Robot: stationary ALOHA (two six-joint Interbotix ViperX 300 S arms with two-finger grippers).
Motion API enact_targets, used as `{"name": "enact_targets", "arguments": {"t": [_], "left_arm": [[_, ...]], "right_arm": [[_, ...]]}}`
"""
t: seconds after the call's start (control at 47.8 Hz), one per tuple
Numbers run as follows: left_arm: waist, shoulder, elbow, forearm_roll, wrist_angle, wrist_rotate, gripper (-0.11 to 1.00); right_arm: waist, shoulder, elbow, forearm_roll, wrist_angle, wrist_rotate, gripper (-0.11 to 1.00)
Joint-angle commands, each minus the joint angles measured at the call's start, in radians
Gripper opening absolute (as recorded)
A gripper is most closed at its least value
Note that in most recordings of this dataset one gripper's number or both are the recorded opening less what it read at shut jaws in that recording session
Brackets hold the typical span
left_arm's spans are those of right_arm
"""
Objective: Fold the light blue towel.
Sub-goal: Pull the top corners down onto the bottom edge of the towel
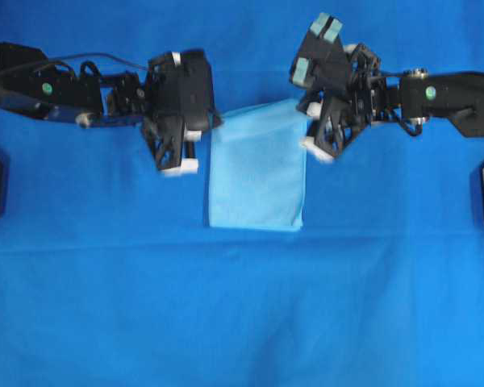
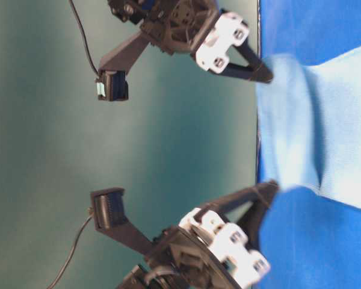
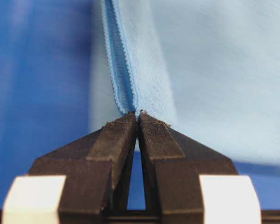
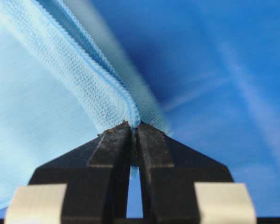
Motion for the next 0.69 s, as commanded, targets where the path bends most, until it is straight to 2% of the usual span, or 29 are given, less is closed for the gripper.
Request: {"name": "enact_targets", "arguments": {"t": [0.0, 0.209, 0.376, 0.523, 0.669], "left_arm": [[-0.052, -0.028, -0.003, 0.0, 0.018, -0.011, 0.02], [-0.149, -0.02, -0.002, 0.0, 0.025, -0.052, 0.02], [-0.202, -0.012, 0.005, 0.0, 0.025, -0.055, 0.02], [-0.236, -0.009, 0.002, 0.0, 0.037, -0.054, 0.02], [-0.239, -0.009, 0.005, 0.0, 0.058, -0.052, 0.02]], "right_arm": [[0.051, -0.026, 0.003, 0.002, 0.02, 0.031, 0.04], [0.141, -0.028, 0.015, 0.002, 0.023, 0.095, 0.04], [0.198, -0.028, 0.032, 0.002, 0.012, 0.144, 0.04], [0.222, -0.023, 0.04, 0.002, -0.023, 0.179, 0.04], [0.23, -0.008, 0.043, 0.002, -0.06, 0.184, 0.04]]}}
